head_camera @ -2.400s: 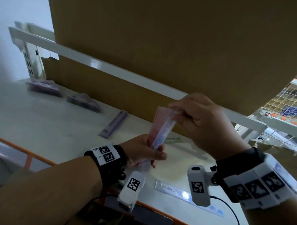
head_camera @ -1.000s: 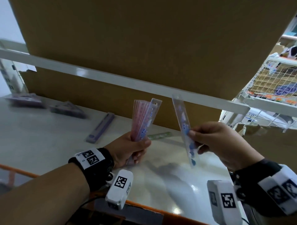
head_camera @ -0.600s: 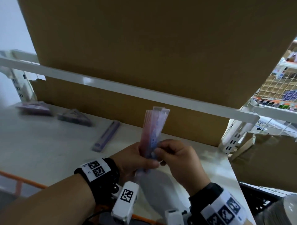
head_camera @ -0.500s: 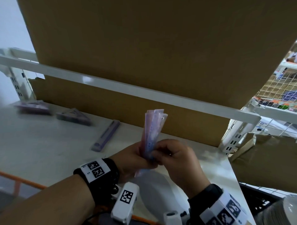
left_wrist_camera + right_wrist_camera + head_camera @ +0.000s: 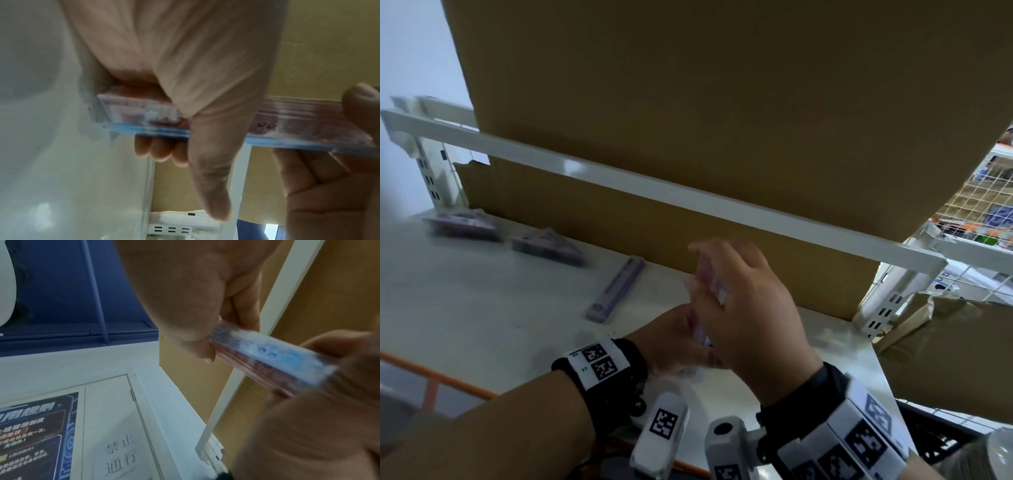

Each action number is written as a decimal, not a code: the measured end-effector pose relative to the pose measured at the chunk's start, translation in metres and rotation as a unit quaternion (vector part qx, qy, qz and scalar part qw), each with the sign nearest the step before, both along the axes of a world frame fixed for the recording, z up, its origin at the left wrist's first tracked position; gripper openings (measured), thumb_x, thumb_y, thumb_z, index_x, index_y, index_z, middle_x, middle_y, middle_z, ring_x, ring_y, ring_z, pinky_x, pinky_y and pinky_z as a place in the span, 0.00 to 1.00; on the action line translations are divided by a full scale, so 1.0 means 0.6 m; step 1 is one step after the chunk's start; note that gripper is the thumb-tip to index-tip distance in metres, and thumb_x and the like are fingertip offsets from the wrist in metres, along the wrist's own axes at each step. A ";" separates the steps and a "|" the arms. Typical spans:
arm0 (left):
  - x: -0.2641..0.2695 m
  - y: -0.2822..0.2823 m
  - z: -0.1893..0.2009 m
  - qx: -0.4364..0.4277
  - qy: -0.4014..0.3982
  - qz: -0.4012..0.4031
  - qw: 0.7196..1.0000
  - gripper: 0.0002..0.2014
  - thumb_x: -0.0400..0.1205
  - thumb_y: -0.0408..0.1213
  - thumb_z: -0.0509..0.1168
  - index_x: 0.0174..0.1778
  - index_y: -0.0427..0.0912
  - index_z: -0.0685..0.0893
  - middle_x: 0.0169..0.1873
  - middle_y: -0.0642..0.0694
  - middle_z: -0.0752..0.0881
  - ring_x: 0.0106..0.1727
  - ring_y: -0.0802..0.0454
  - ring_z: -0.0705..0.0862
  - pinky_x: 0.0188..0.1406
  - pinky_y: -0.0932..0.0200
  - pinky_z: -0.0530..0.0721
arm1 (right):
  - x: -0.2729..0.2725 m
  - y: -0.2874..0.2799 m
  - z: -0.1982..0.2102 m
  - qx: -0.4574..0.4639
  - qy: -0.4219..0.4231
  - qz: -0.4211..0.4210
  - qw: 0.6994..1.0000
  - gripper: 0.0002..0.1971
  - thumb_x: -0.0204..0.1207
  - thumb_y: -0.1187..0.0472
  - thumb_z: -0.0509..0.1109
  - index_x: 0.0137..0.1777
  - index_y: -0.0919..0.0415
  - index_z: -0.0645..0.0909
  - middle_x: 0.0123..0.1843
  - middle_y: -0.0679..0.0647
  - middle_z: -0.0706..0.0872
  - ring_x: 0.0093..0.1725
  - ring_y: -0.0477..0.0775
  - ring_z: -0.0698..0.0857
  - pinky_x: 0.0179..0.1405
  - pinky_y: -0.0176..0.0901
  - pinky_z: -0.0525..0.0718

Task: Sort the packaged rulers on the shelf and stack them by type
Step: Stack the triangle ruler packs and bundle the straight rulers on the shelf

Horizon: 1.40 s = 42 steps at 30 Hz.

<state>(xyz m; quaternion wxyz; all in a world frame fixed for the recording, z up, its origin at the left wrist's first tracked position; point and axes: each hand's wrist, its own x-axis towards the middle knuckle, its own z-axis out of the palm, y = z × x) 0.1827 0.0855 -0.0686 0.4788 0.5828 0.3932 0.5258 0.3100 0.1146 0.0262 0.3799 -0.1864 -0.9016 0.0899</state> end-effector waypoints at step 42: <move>-0.006 0.005 -0.026 -0.047 -0.108 0.177 0.977 0.20 0.82 0.51 0.63 0.24 0.50 0.76 0.19 0.41 0.73 0.24 0.45 0.69 0.33 0.48 0.71 | 0.005 0.216 -0.074 -0.089 -0.576 -0.084 0.808 0.20 0.80 0.45 0.70 0.60 0.61 0.84 0.55 0.55 0.88 0.51 0.55 0.86 0.51 0.47 0.83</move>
